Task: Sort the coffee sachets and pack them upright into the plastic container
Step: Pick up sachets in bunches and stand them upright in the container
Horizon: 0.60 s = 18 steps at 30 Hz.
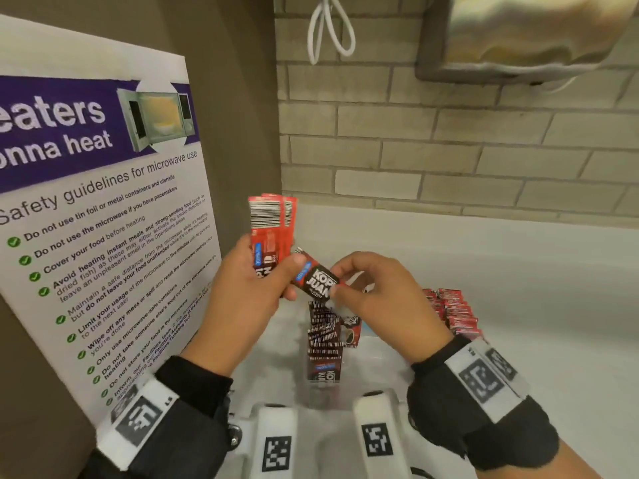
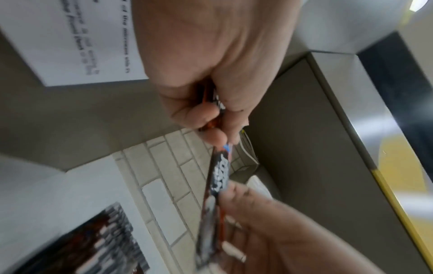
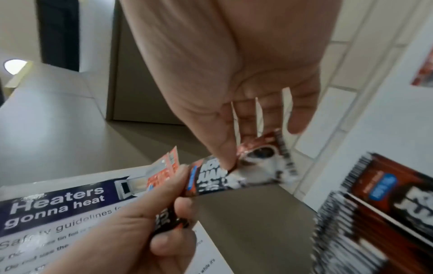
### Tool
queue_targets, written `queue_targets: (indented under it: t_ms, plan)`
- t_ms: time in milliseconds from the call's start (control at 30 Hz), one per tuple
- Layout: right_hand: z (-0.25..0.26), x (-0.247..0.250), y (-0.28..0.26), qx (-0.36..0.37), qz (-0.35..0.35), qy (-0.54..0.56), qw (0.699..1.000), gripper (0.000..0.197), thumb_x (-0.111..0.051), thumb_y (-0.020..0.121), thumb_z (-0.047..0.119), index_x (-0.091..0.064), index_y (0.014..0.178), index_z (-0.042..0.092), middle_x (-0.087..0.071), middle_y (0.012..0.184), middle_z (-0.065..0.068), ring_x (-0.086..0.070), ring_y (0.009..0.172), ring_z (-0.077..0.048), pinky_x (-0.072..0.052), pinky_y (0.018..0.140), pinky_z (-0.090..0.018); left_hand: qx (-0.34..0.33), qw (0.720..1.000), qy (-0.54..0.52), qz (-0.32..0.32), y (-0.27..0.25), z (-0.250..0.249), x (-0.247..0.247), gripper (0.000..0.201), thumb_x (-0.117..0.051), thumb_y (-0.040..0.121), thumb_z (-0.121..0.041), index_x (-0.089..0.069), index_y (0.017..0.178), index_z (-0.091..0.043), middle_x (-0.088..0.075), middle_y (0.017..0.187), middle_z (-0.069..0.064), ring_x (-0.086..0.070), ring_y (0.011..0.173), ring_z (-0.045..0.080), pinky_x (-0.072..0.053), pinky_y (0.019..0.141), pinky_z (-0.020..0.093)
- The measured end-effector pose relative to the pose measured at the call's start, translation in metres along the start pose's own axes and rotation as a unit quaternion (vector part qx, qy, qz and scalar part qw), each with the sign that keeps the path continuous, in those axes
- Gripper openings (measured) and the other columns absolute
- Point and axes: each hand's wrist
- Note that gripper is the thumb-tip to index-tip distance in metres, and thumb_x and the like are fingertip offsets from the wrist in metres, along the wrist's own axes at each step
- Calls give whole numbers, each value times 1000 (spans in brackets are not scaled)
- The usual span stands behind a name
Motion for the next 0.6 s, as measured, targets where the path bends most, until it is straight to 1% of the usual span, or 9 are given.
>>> queue_targets:
  t_ms: [67,100,167,267,367,433,500,567,600]
  plan:
    - [11,5,0,32,-11,-10,999,10,-68,81,15,-64,81,25,-59,83,7,-52,70,-11,-46,67,-26,-22,998,39,34,2,-4,-6,15,-66,86,-16,-57,89,-26,-64,65,-11,-55,49,6,-36,43,10]
    - [13,8,2,33,-17,1,999,12,-68,81,14,-64,79,24,-58,76,7,-51,66,-12,-48,65,-31,-25,998,42,43,3,-5,-9,14,-66,87,-17,-56,88,-27,-63,62,-12,-54,49,6,-36,44,9]
    - [10,14,5,6,-38,21,999,15,-69,80,9,-63,75,23,-57,68,6,-53,62,-15,-48,62,-31,-12,999,26,42,3,-3,-12,10,-64,88,-23,-56,89,-29,-60,61,-11,-54,52,7,-37,47,12]
    - [-12,22,11,-41,-101,-6,994,21,-68,79,4,-56,74,21,-57,71,1,-55,65,-19,-50,68,-38,39,999,-27,16,-1,3,-5,4,-58,90,-35,-56,88,-32,-60,69,-10,-52,55,9,-37,49,20]
    - [-29,22,15,-107,-107,-62,986,23,-66,78,2,-54,87,19,-64,79,-9,-62,73,-28,-54,75,-42,94,991,-91,4,-6,4,3,18,-52,87,-42,-56,89,-25,-58,70,-10,-48,52,7,-33,45,17]
    - [-34,16,17,-137,-86,-78,984,21,-63,80,0,-56,89,17,-67,80,-12,-65,74,-28,-55,75,-41,112,987,-116,3,-7,2,8,25,-51,83,-46,-57,89,-22,-58,70,-7,-48,50,8,-31,43,15]
    - [-38,10,21,-155,-66,-104,980,15,-60,82,2,-56,80,16,-67,78,-12,-65,74,-28,-54,71,-34,117,984,-134,1,-7,2,13,27,-51,82,-45,-57,90,-20,-57,71,-4,-48,49,8,-30,40,15]
    - [-43,5,24,-173,-43,-125,976,26,-59,84,4,-50,66,20,-62,77,-8,-61,72,-24,-48,66,-26,121,982,-146,-2,-8,3,17,27,-52,83,-44,-58,91,-19,-58,71,-3,-48,49,9,-29,39,15]
    - [-46,3,26,-183,-32,-134,973,30,-59,84,3,-48,64,22,-61,78,-8,-60,72,-22,-46,67,-24,123,981,-152,-6,-9,4,19,26,-51,84,-43,-58,91,-18,-58,71,-2,-48,49,9,-29,38,15]
Point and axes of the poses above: each hand's wrist, its own y-axis towards the middle knuckle, its own x-axis out of the back of the hand, z = x × y
